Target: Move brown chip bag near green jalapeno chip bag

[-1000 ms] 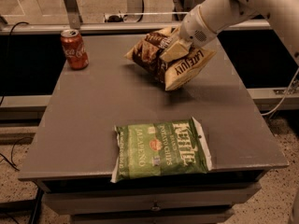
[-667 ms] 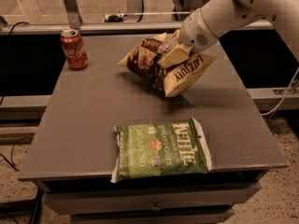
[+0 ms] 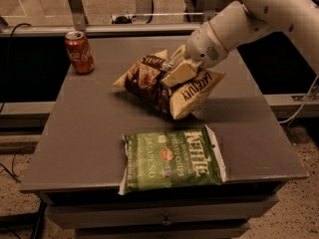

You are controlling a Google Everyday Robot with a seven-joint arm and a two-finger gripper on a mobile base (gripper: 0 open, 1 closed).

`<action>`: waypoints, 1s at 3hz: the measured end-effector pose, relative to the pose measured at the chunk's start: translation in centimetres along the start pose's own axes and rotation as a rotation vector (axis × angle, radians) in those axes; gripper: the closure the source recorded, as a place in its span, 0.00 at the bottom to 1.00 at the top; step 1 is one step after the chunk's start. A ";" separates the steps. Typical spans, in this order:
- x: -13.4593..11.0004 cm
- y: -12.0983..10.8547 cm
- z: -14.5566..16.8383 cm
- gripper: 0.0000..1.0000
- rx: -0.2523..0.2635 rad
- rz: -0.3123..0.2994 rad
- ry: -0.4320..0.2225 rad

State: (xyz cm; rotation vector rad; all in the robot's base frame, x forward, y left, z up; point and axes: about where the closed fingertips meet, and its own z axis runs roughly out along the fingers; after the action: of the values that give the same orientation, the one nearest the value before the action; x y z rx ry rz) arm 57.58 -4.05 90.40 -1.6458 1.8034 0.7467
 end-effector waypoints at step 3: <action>-0.5 4.3 1.7 0.15 -0.101 0.053 -0.012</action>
Offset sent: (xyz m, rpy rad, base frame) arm -0.0527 0.0205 -0.0065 0.0246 0.1334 0.0413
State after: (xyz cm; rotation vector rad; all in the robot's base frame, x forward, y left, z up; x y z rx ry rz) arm 53.44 -2.08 89.70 -1.6589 1.8338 0.8830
